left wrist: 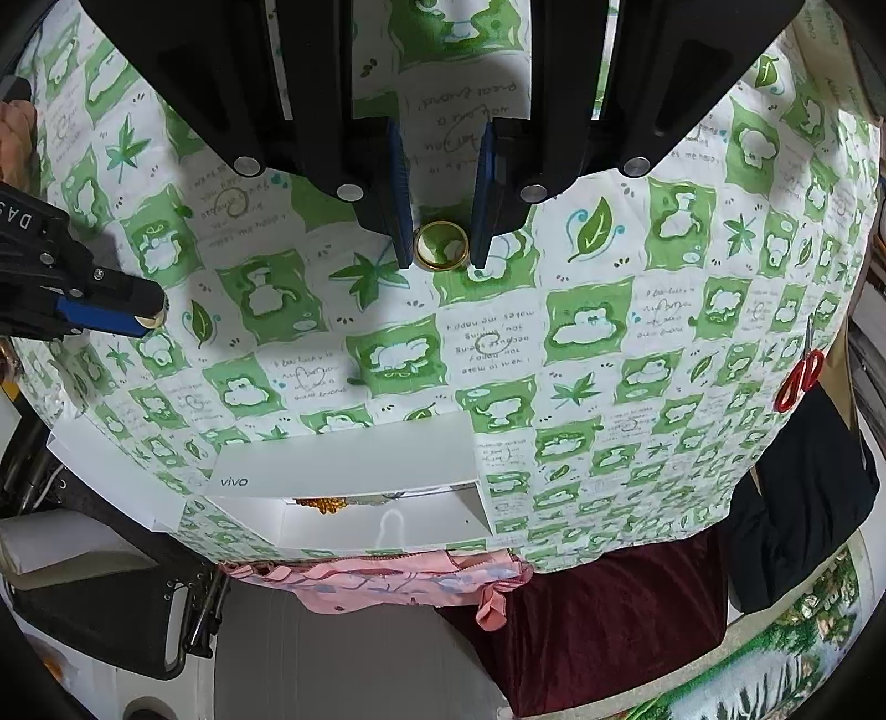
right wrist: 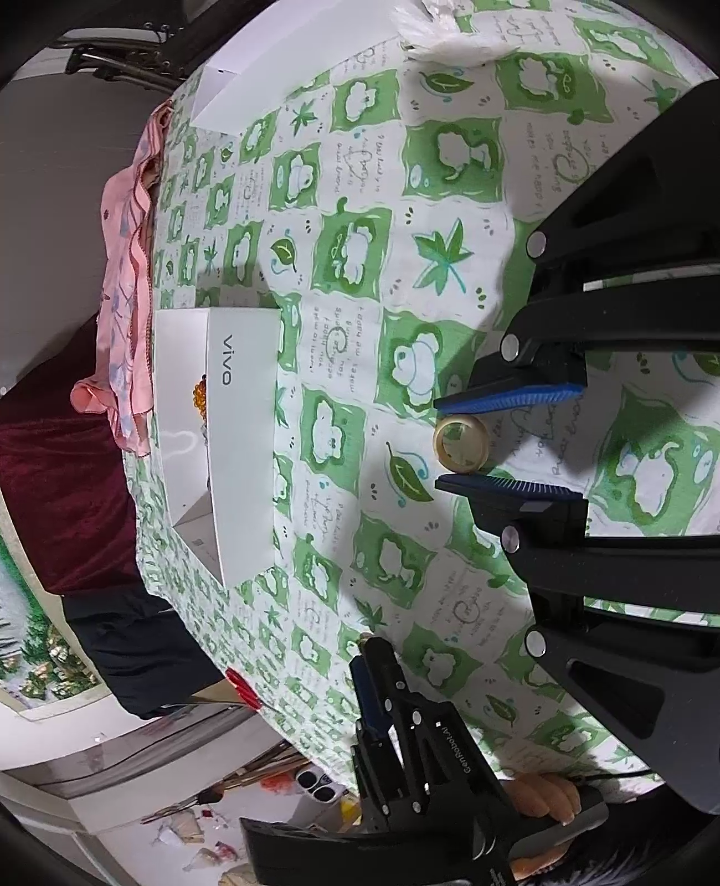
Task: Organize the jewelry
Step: 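Carry the gold ring into the vivo box with the right tool while the left tool carries its ring there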
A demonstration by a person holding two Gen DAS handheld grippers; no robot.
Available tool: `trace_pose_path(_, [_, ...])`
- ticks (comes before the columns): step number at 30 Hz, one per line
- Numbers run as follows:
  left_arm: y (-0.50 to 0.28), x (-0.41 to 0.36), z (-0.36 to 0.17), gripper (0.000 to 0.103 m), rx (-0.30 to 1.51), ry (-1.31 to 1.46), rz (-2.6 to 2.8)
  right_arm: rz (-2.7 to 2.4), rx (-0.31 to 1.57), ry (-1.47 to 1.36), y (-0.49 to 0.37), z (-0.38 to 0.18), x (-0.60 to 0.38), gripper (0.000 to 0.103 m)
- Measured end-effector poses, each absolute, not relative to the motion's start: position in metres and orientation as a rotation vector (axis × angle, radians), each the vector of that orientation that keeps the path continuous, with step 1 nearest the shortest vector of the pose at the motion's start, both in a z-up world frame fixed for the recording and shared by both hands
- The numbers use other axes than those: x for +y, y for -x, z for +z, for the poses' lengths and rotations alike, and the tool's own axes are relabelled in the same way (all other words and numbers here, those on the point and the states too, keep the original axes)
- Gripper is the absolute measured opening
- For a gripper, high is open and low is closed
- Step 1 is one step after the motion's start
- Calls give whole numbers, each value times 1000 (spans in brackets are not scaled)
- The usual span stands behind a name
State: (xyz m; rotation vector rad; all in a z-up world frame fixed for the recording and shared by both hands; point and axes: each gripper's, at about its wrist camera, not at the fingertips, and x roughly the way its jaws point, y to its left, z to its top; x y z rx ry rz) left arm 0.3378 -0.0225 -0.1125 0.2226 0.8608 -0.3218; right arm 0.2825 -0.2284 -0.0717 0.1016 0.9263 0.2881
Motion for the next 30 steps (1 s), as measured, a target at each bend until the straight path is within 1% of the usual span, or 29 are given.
trace_pose_path(5, [-338, -22, -113, 23, 863, -217, -323, 286, 925, -95, -281, -72, -227, 22])
trace_pose_path(8, [-337, -21, -112, 21, 863, -211, -331, 289, 923, -97, -281, -71, -227, 21])
trace_pose_path(11, [-333, -25, -110, 21, 836, -228, -337, 304, 921, -128, -282, -71, -232, 21])
trace_pose_path(16, [-331, -19, -102, 21, 804, -195, -311, 308, 869, -170, -278, -64, -240, 21])
trace_pose_path(21, [-316, -9, -93, 21, 797, -138, -272, 288, 826, -207, -261, -49, -249, 21])
trace_pose_path(26, [-291, -2, -82, 21, 786, -115, -260, 273, 767, -221, -229, -22, -259, 21])
trace_pose_path(30, [-273, 0, -56, 21, 727, -104, -257, 277, 710, -217, -215, 3, -259, 21])
